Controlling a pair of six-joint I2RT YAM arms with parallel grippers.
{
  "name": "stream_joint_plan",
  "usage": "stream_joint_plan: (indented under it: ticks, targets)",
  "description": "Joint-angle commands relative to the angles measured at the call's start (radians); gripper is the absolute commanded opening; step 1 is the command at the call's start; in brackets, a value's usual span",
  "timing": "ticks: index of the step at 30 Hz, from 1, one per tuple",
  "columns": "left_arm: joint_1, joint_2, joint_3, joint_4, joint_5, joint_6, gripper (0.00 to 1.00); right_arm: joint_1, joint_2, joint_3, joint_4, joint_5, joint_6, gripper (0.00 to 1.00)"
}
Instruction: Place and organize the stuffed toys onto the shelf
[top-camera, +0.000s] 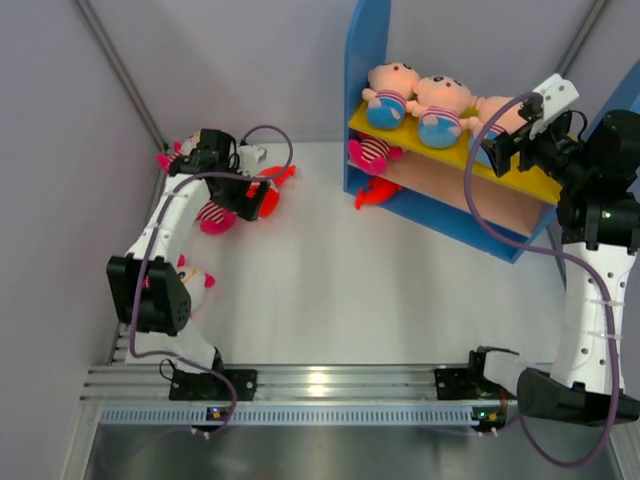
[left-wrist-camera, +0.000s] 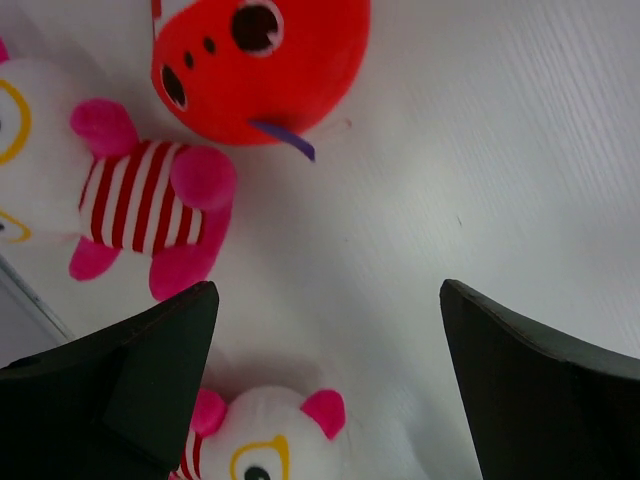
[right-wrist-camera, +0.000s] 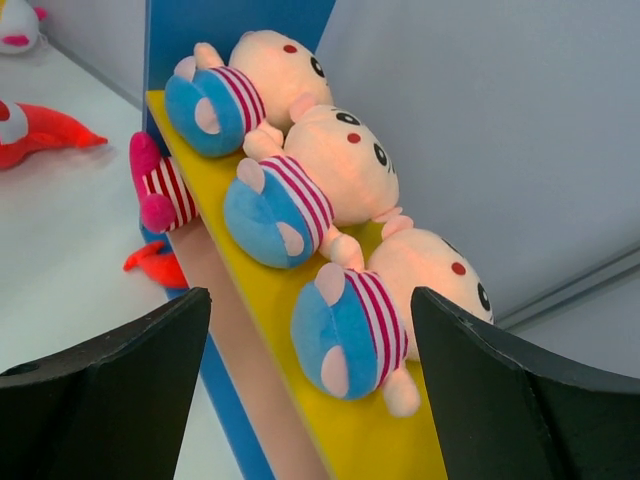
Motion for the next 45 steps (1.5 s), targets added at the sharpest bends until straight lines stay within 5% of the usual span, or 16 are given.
stream_joint_plan:
  ticks: [1,9,13,15,16,19,24,25,30,35,39,45]
  targets:
    - [-0.03,0.128,0.078,0.2,-0.098,-0.053,0.99,0.018,-0.027,-0.044,0.055,0.0,-0.004,0.82]
    - [-0.11,0.471,0.272,0.342,-0.426,-0.066,0.99,0.024,-0.05,-0.092,0.069,-0.015,0.007,0.82]
    - [-0.11,0.528,0.305,0.397,-0.435,-0.042,0.94,0.033,-0.073,-0.116,0.068,-0.025,0.007,0.82]
    - [-0.11,0.541,0.303,0.394,-0.412,-0.036,0.72,0.036,-0.078,-0.125,0.068,-0.023,0.01,0.82]
    - [-0.11,0.539,0.285,0.394,-0.401,-0.024,0.45,0.038,-0.078,-0.127,0.068,-0.023,0.015,0.82]
    - [-0.11,0.498,0.218,0.395,-0.347,0.002,0.0,0.053,-0.078,-0.127,0.055,-0.025,0.018,0.82]
    - [-0.084,0.266,0.037,0.382,-0.187,0.07,0.0,0.114,-0.084,-0.136,0.008,-0.072,-0.021,0.82]
    - [-0.069,0.207,-0.003,0.372,-0.063,0.094,0.0,0.127,-0.084,-0.138,-0.004,-0.083,-0.04,0.82]
    - [-0.029,-0.214,-0.273,0.256,0.206,0.286,0.0,0.341,-0.072,-0.139,-0.098,-0.126,-0.119,0.81]
    - [-0.028,-0.429,-0.367,-0.032,0.526,0.381,0.0,0.606,-0.063,-0.22,-0.014,-0.052,-0.103,0.81]
    - [-0.032,-0.488,-0.417,-0.12,0.559,0.452,0.0,0.705,0.038,-0.207,0.126,-0.101,0.088,0.81]
    - [-0.033,-0.565,-0.456,-0.148,0.44,0.61,0.0,0.716,0.227,0.013,-0.02,-0.042,0.387,0.68]
